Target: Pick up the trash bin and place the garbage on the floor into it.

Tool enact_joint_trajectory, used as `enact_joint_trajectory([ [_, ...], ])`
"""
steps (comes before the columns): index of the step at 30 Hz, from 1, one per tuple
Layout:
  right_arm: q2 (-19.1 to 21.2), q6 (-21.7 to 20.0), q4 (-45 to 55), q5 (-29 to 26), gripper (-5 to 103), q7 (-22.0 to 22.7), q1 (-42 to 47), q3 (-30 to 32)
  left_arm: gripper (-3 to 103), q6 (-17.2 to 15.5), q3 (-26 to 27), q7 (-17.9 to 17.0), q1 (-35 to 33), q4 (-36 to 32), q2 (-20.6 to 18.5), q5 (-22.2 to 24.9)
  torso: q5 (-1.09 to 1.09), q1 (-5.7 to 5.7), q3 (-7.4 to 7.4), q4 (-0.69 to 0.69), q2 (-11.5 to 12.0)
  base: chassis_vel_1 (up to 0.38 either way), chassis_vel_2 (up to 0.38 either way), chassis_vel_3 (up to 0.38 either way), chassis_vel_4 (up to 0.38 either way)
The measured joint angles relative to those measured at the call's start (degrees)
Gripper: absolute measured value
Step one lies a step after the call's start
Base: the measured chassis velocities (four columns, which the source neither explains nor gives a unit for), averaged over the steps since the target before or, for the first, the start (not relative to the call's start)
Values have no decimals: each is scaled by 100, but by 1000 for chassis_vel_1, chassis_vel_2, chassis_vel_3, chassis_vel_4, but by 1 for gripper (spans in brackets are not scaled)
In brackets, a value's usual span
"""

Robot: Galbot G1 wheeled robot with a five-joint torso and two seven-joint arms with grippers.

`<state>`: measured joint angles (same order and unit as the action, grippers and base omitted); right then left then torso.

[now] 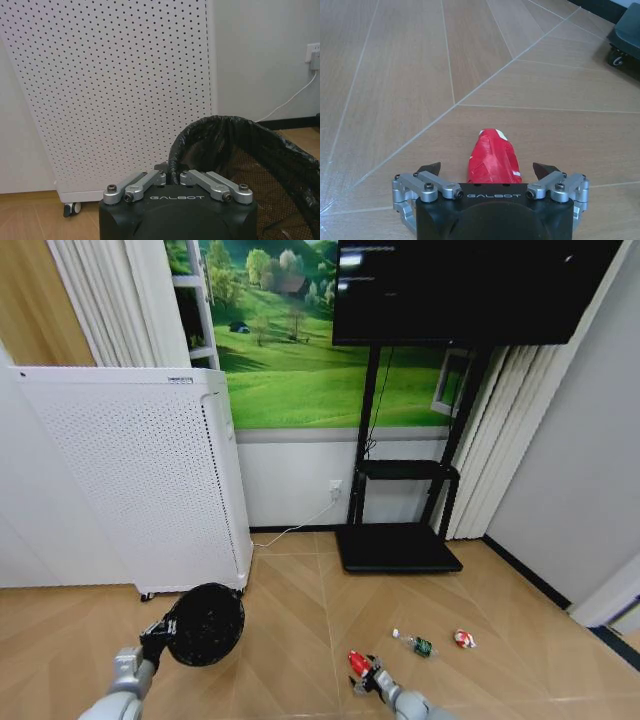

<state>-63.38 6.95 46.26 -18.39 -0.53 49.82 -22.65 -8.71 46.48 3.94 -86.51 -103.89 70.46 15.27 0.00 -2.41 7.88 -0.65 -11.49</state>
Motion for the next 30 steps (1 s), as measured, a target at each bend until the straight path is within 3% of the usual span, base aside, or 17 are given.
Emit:
enact_joint_trajectory([
  [13,-55,-227,-84,181,101,261,6,65,7,32,-47,-2,30,68,29,-27,0,0,0,0,0,0,0,0,0],
  [15,-92,-241,-84,216,87,261,16,82,7,49,-48,-3,25,80,29,-37,0,0,0,0,0,0,0,0,0],
  [21,-145,-243,-97,233,71,253,18,85,7,77,-42,-3,12,94,21,-85,0,0,-1,0,0,0,0,0,0],
  [24,-161,-243,-93,252,54,241,31,90,7,90,-32,-2,0,100,20,-100,0,0,-1,1,0,0,0,0,0],
  [30,-160,-244,-90,257,50,237,37,100,7,98,-28,0,-1,100,22,-101,1,0,-1,0,0,0,0,0,0],
])
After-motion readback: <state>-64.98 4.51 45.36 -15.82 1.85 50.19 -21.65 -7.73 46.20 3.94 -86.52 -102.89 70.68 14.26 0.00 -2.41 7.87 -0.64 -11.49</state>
